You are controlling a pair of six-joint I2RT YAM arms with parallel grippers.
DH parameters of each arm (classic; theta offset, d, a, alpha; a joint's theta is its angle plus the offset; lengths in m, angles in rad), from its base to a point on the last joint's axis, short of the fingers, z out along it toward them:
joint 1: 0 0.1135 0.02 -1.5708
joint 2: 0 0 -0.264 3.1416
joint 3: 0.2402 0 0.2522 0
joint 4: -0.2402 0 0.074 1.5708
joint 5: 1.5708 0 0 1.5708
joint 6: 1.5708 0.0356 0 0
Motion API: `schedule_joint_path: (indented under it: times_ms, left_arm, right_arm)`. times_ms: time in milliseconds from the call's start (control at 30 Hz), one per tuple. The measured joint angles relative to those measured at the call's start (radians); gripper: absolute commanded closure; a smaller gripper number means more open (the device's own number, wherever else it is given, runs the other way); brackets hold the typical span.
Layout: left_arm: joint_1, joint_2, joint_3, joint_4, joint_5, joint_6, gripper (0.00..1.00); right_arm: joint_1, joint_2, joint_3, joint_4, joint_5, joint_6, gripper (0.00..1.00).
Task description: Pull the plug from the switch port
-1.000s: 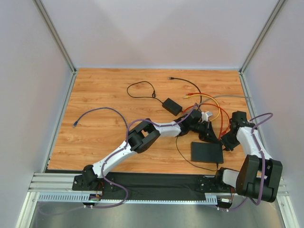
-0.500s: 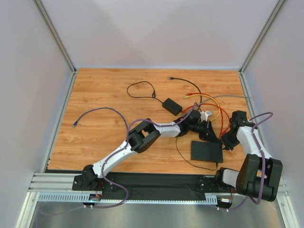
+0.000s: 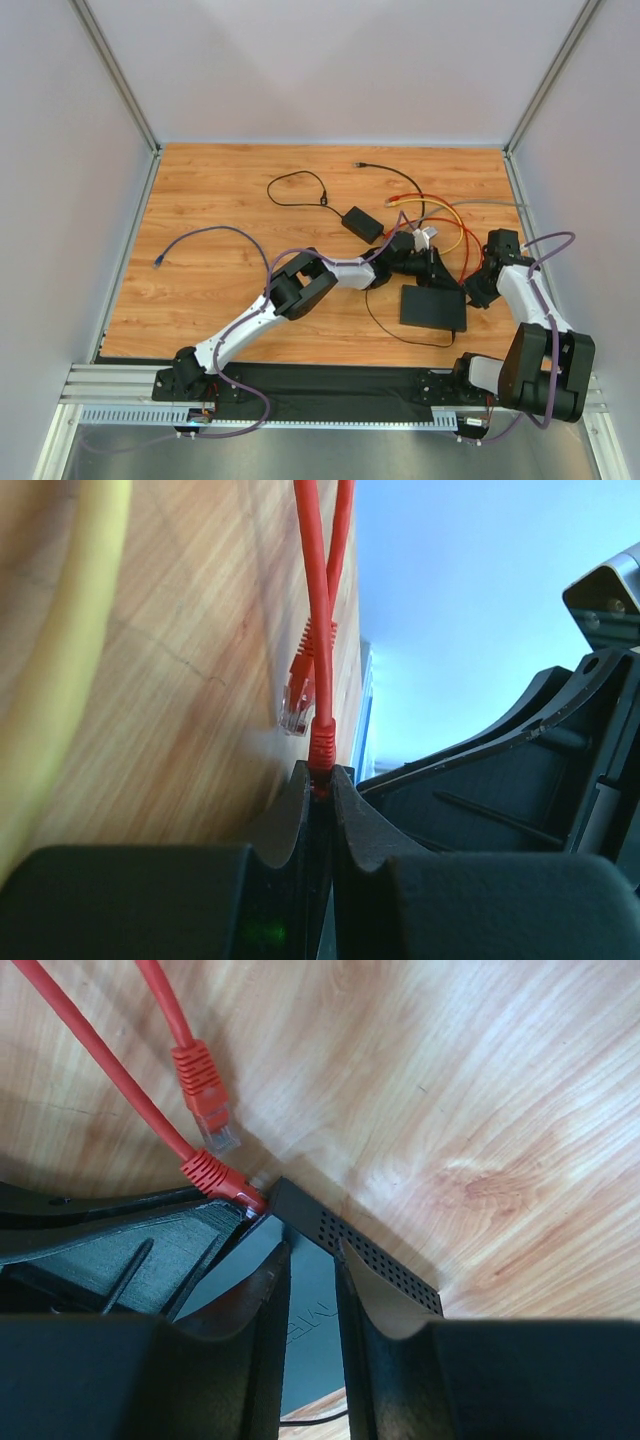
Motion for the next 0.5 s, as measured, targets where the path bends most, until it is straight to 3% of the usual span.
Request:
schedule_joint_path:
  times_ms: [233, 500]
  left_arm:
    - [0.011, -0.084, -0.169, 0.074, -0.1, -0.012, 1.0]
    - [0.016, -0.105, -0.244, 0.177, -0.145, -0.043, 1.0]
  right_arm:
    - [0.04, 0.028, 0.002, 0.044, -0.021, 0.012, 0.73]
    - [0.043, 0.043, 0.019, 0.052, -0.038, 0.012, 0.79]
